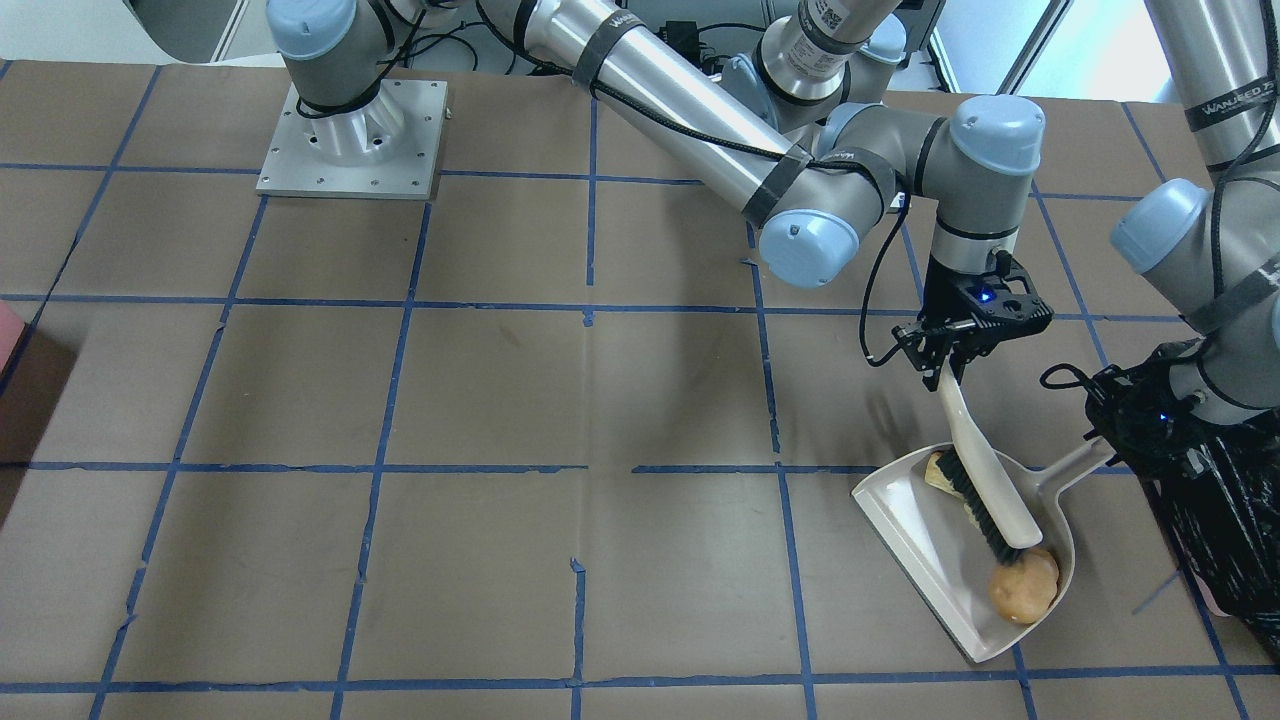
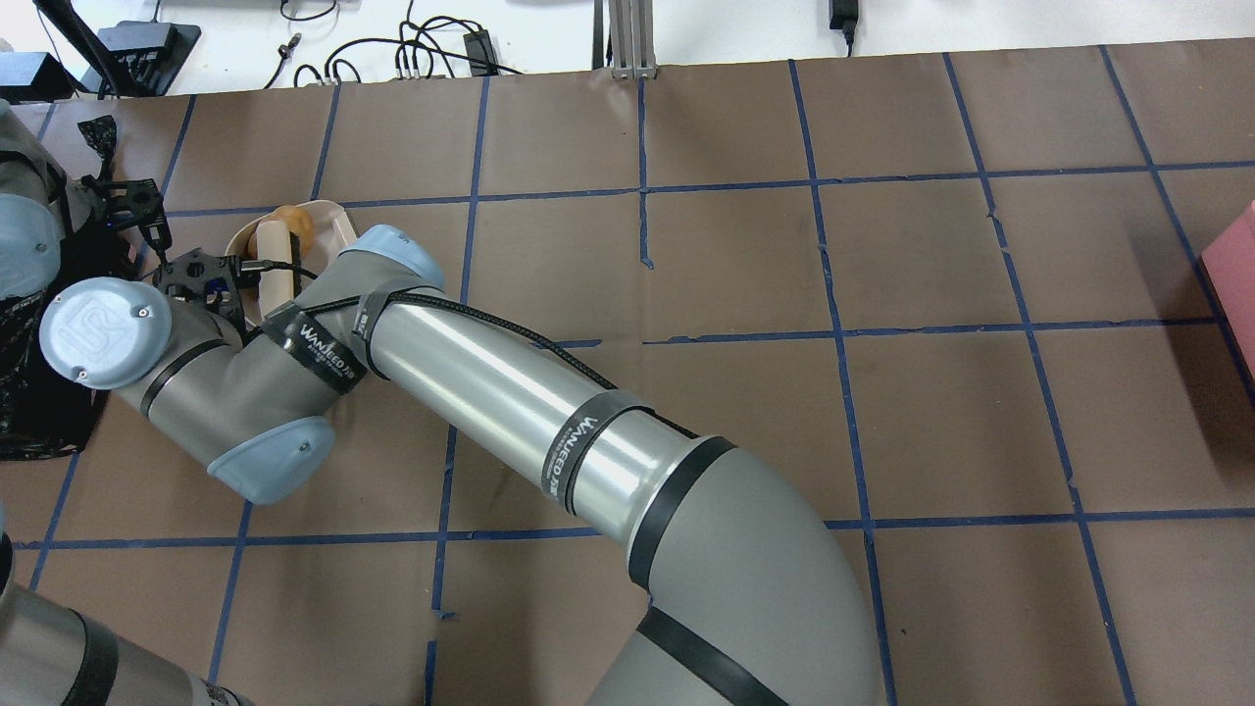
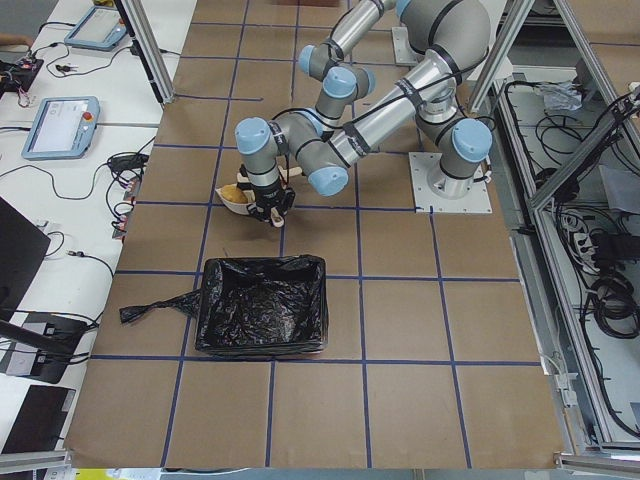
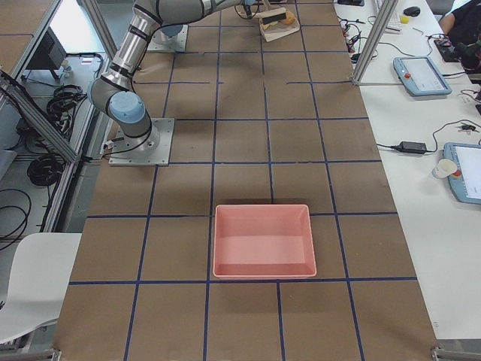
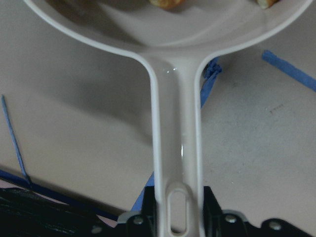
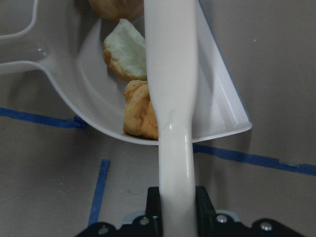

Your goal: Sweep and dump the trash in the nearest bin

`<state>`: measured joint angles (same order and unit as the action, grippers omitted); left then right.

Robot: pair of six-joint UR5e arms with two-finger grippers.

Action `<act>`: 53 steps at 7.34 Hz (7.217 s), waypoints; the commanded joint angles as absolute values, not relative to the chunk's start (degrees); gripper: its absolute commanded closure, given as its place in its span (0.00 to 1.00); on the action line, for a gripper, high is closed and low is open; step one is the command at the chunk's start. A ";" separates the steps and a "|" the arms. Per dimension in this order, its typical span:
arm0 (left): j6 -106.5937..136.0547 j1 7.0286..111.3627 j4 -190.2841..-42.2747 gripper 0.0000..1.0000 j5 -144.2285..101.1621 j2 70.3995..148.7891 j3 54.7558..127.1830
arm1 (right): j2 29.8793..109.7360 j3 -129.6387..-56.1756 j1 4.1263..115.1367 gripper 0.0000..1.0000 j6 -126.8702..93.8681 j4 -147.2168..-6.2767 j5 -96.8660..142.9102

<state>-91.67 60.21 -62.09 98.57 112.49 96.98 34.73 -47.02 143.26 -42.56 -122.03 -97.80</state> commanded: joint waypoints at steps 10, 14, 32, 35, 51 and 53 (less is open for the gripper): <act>-91.85 59.51 -63.27 0.99 92.48 112.41 97.73 | 45.69 -53.33 120.44 0.82 -26.29 -106.90 -96.50; -91.15 54.85 -63.63 0.99 84.21 110.93 97.74 | 55.25 -63.69 110.40 0.82 -21.27 -98.89 -95.19; -93.25 20.56 -71.55 0.98 90.15 103.53 88.51 | 90.44 -127.62 125.95 0.87 -32.52 -132.98 -91.49; -94.13 23.10 -63.22 0.98 96.46 106.08 88.07 | 89.56 -127.71 125.95 0.87 -32.52 -136.84 -91.58; -101.16 35.51 -55.72 0.98 122.34 103.36 87.19 | 90.79 -132.36 132.19 0.87 -39.73 -140.00 -93.61; -102.03 36.64 -55.28 0.97 123.13 103.01 86.84 | 90.62 -132.36 132.10 0.86 -39.64 -140.10 -93.52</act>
